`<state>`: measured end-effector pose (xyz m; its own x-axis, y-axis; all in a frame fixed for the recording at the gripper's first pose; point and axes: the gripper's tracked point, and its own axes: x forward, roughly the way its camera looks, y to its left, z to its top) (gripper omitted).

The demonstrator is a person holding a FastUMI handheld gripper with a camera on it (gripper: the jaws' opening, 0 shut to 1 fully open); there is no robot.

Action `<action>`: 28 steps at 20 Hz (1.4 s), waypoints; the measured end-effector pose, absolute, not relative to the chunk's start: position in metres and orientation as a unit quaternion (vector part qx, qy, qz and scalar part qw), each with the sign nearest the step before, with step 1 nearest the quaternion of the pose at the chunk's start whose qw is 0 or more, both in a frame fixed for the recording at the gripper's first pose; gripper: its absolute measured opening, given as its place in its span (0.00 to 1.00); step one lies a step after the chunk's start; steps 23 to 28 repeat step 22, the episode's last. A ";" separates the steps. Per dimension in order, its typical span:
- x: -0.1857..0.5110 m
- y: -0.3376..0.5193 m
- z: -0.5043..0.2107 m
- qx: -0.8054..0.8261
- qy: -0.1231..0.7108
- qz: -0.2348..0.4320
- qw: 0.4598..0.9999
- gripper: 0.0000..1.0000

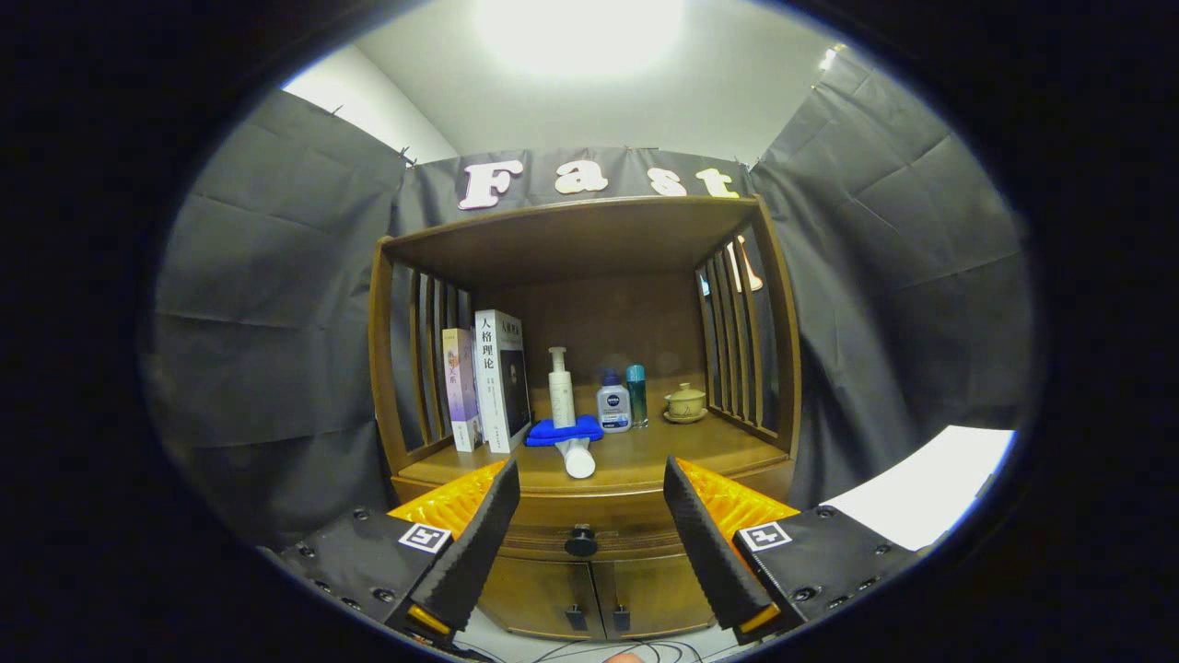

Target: Pull open the drawer, take out the items inside it, and place them on the countertop above the cabinet.

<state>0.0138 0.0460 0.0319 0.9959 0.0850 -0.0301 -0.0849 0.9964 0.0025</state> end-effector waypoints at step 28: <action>-0.001 0.040 0.040 -0.006 -0.005 0.040 0.999 0.98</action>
